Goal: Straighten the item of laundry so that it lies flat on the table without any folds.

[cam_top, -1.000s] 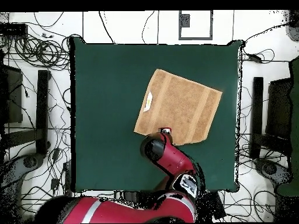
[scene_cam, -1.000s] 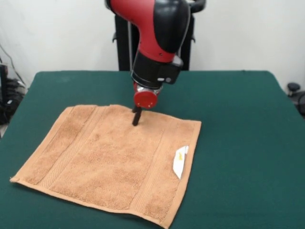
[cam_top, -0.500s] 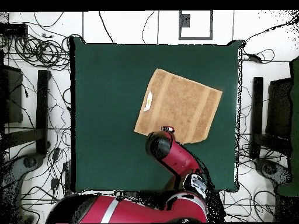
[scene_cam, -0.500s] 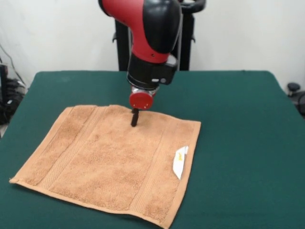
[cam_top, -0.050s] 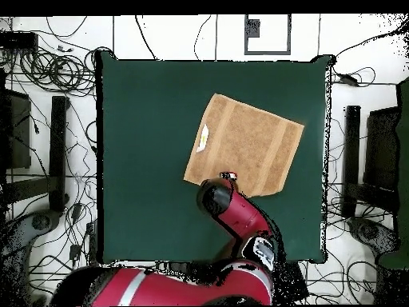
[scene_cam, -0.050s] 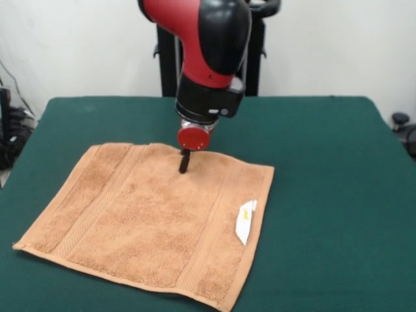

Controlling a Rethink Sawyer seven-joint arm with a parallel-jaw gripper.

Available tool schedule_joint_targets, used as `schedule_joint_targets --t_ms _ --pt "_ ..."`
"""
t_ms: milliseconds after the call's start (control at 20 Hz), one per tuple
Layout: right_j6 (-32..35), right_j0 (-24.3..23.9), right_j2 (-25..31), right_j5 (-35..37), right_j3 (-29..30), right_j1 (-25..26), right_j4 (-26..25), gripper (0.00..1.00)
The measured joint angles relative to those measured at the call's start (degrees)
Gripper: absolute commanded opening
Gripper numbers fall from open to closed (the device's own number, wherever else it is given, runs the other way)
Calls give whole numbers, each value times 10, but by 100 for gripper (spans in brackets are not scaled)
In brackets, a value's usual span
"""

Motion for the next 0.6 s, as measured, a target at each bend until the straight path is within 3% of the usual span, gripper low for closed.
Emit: schedule_joint_targets --t_ms 350,600 --pt "0 66 -55 31 -30 42 79 100" --pt "10 110 -108 94 -78 85 119 100"
